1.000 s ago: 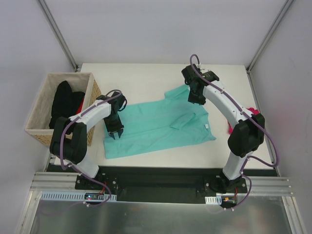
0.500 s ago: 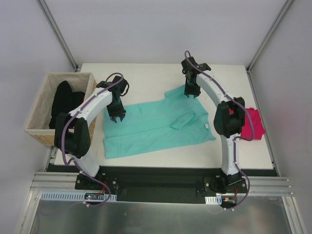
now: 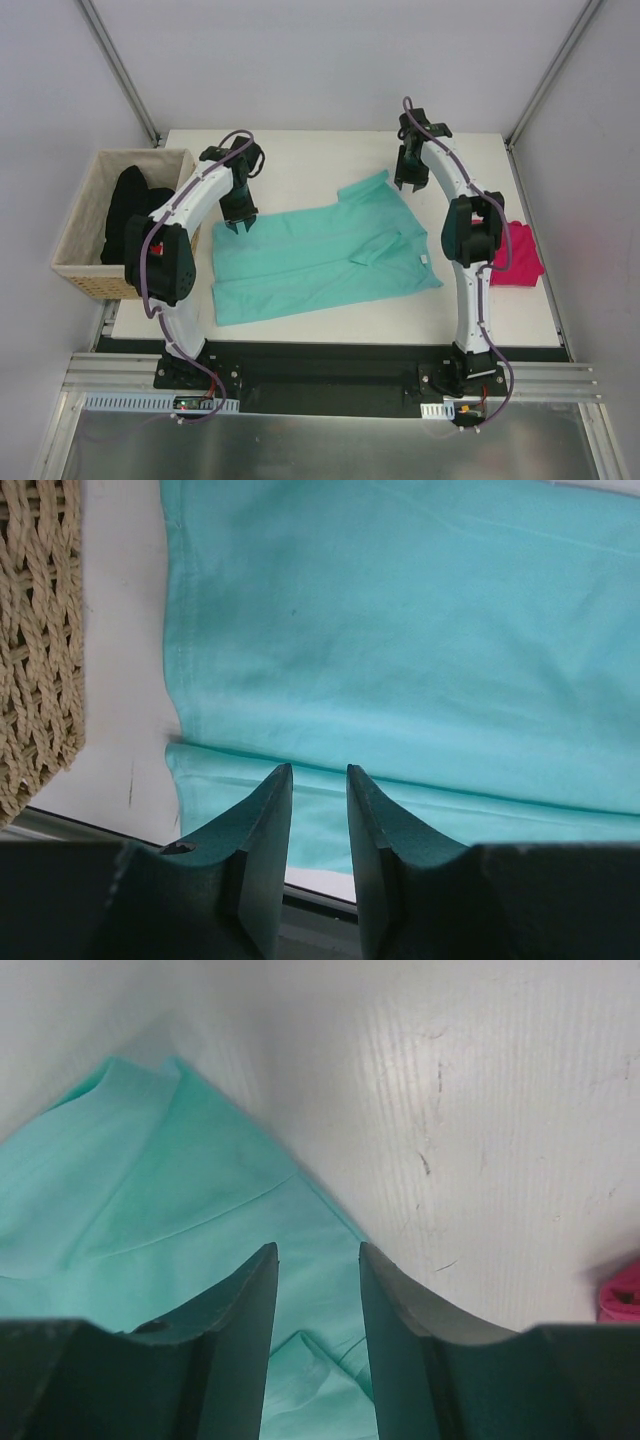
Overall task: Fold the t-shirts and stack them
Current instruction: Fold the flattened tshirt in 1/3 of the way
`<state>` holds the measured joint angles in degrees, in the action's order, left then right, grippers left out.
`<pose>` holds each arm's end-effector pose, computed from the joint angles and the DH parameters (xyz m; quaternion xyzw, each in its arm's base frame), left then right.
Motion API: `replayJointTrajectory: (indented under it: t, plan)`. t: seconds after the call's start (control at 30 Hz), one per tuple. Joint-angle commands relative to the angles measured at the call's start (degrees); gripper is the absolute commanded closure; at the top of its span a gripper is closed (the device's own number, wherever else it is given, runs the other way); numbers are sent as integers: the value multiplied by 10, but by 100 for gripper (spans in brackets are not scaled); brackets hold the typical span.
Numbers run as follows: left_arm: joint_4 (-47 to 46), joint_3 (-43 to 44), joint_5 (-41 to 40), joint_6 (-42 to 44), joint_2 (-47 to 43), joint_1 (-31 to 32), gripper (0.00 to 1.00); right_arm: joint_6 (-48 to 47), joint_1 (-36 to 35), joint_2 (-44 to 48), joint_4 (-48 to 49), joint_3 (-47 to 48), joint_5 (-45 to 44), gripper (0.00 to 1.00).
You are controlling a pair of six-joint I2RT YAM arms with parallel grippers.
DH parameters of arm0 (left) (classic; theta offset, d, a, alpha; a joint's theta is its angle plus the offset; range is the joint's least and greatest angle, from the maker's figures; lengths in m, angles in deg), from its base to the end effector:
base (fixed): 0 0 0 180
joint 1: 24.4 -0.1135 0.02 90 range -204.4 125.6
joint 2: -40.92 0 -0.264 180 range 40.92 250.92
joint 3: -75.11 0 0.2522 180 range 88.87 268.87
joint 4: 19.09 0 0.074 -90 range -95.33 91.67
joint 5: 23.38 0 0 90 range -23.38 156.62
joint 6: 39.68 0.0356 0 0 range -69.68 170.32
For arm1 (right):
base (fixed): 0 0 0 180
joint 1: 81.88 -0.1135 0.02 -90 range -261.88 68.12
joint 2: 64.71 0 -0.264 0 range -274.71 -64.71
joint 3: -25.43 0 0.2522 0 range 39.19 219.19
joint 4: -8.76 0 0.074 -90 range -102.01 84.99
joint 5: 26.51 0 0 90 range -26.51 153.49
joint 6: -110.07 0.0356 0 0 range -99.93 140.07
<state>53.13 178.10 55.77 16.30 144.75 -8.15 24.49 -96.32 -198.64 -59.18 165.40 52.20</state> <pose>0.3542 -0.0963 0.2619 -0.1658 0.9707 0.0224 0.1725 0.4910 0.1192 0.2341 -0.0605 0.9638 -0.0545 0.2540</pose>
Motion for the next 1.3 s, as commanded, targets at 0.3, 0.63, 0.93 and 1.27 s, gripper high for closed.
replayJointTrajectory:
  t: [0.3, 0.63, 0.93, 1.27]
  plan:
    - [42, 85, -12, 10, 30, -10, 72, 37, 40, -3, 38, -38, 103, 89]
    - [49, 75, -20, -5, 20, -13, 72, 39, 42, -13, 50, -47, 124, 71]
    - [51, 86, -16, 2, 23, -14, 72, 49, 56, -28, 49, -33, 149, 76]
    - [58, 65, -28, -4, 7, -16, 72, 73, 56, -23, 62, -72, 154, 98]
